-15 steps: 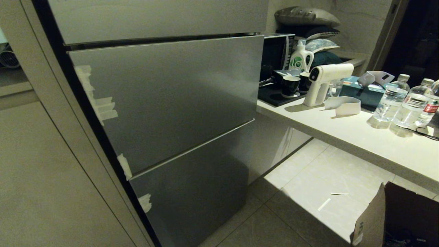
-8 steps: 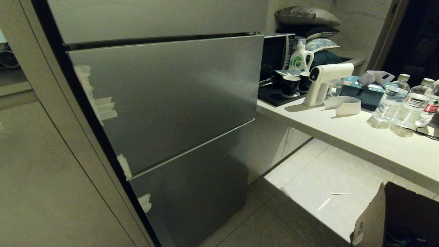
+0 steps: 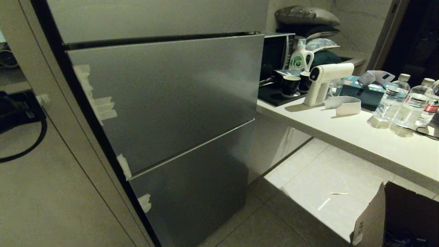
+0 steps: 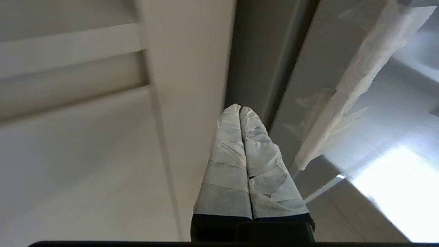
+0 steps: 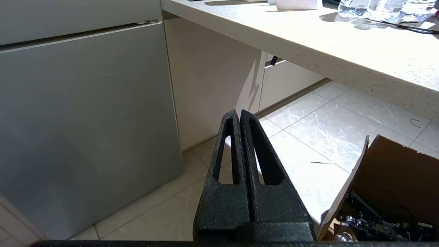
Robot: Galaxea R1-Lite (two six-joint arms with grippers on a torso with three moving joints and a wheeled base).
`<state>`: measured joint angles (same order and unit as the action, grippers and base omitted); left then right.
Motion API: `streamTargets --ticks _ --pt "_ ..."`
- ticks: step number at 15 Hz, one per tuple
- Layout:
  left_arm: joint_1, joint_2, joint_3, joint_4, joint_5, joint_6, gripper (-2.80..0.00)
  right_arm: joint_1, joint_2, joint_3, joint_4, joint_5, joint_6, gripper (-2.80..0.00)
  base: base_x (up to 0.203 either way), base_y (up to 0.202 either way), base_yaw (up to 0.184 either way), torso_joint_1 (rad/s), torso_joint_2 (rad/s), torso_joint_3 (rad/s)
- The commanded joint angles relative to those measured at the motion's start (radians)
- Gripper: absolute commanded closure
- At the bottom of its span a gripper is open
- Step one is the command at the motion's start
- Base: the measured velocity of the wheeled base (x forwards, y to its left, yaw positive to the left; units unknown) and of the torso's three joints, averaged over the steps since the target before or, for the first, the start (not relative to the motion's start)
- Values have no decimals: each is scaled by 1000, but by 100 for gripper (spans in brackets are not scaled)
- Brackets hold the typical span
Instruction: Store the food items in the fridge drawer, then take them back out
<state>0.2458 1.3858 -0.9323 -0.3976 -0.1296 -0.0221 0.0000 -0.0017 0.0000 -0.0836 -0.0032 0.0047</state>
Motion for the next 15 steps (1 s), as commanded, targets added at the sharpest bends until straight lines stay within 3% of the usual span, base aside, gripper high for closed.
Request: streamTargets --ticks 1,4,8,15 --pt "31 91 -43 -3 -104 -3 0 0 0 31 -1 -1 0 0 0 0 0 0 0 0" --pt "28 120 -66 -5 -166 -44 0 0 0 31 -1 0 0 0 0 0 0 0 0 0" --pt "1 134 -73 -9 -168 -68 0 0 0 31 -1 -1 0 0 0 0 0 0 0 0" --pt "-30 188 -66 -156 -149 -101 0 0 0 31 -1 0 0 0 0 0 0 0 0 0"
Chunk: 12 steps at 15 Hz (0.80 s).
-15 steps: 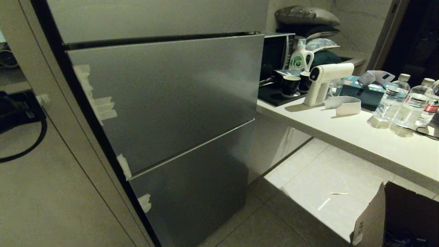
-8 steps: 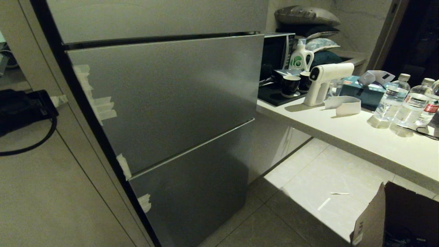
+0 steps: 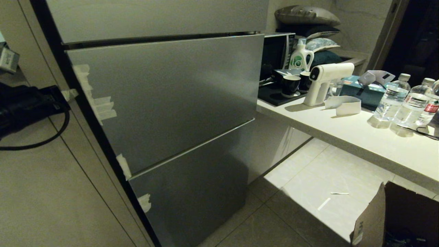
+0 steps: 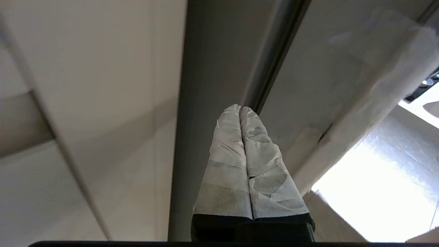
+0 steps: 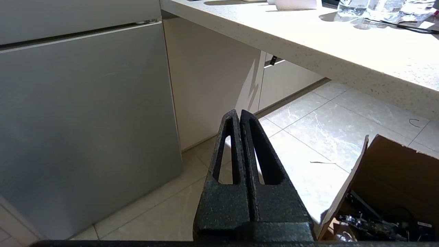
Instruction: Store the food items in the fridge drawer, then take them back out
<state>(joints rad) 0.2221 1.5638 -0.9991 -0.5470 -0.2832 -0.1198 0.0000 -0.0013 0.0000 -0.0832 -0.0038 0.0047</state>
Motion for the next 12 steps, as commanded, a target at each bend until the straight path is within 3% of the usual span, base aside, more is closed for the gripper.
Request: streamTargets --ticks 1,6,12 --pt "-9 10 1 -7 6 -3 0 0 0 31 -1 0 0 0 0 0 0 0 0 0" --pt "-60 -1 14 -8 6 -3 0 0 0 31 -1 -1 0 0 0 0 0 0 0 0" --pt "-72 -8 29 -9 7 -5 0 0 0 31 -1 1 0 0 0 0 0 0 0 0"
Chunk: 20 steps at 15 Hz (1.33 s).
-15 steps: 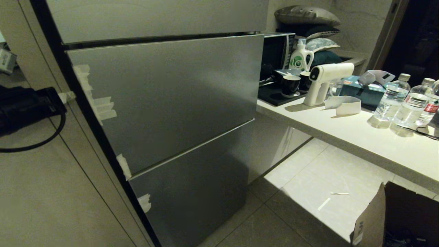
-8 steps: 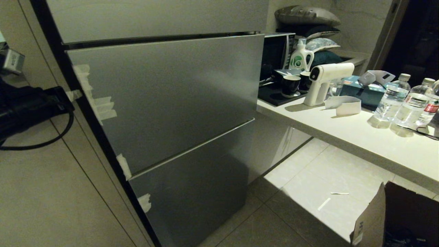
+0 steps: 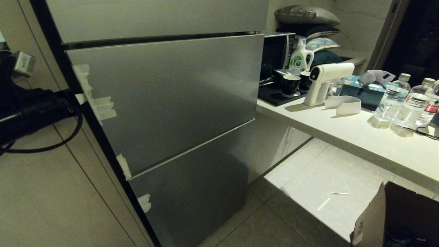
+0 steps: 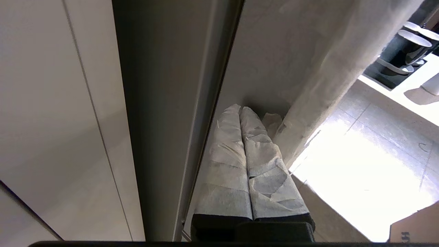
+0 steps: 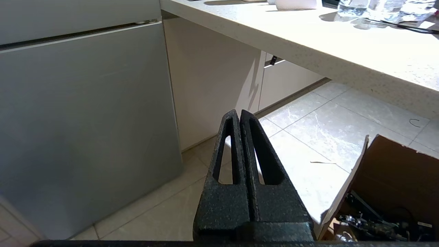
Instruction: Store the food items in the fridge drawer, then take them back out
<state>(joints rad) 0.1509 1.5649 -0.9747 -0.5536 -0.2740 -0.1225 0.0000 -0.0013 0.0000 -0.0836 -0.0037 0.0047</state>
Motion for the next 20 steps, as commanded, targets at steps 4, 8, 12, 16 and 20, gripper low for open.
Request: streamTargets --ticks 4,8,12,16,20 --pt "-30 -27 29 -3 -9 -3 0 0 0 31 -1 0 0 0 0 0 0 0 0 0" --pt "-62 -40 43 -3 -15 0 0 0 0 31 -1 1 0 0 0 0 0 0 0 0" --pt "-65 -52 68 -3 -16 3 0 0 0 31 -1 1 0 0 0 0 0 0 0 0" --pt "-77 -67 83 -3 -16 6 0 0 0 31 -1 1 0 0 0 0 0 0 0 0" --pt "-141 -142 140 -3 -14 10 0 0 0 31 -1 1 0 0 0 0 0 0 0 0"
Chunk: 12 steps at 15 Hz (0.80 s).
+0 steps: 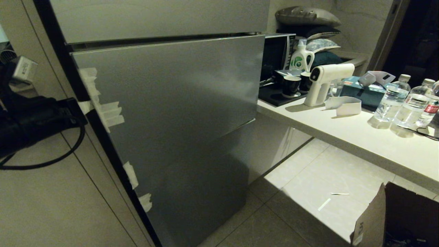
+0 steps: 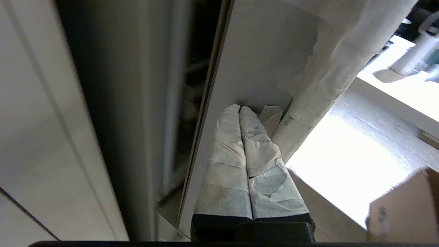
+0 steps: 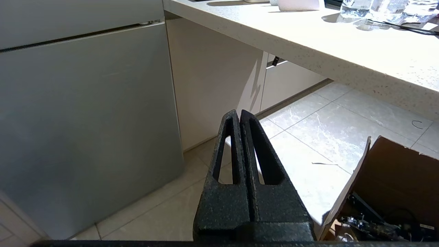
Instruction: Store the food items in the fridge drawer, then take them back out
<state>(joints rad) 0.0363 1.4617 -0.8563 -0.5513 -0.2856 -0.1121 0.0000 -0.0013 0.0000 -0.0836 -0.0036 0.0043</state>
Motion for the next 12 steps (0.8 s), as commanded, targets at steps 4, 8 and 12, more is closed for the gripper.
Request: streamTargets --ticks 4,8,12 --pt "-105 -138 109 -5 2 8 0 0 0 31 -1 -1 0 0 0 0 0 0 0 0" --pt "-204 -230 184 -4 30 9 0 0 0 31 -1 0 0 0 0 0 0 0 0 0" --pt "-320 -270 213 -3 110 11 0 0 0 31 -1 1 0 0 0 0 0 0 0 0"
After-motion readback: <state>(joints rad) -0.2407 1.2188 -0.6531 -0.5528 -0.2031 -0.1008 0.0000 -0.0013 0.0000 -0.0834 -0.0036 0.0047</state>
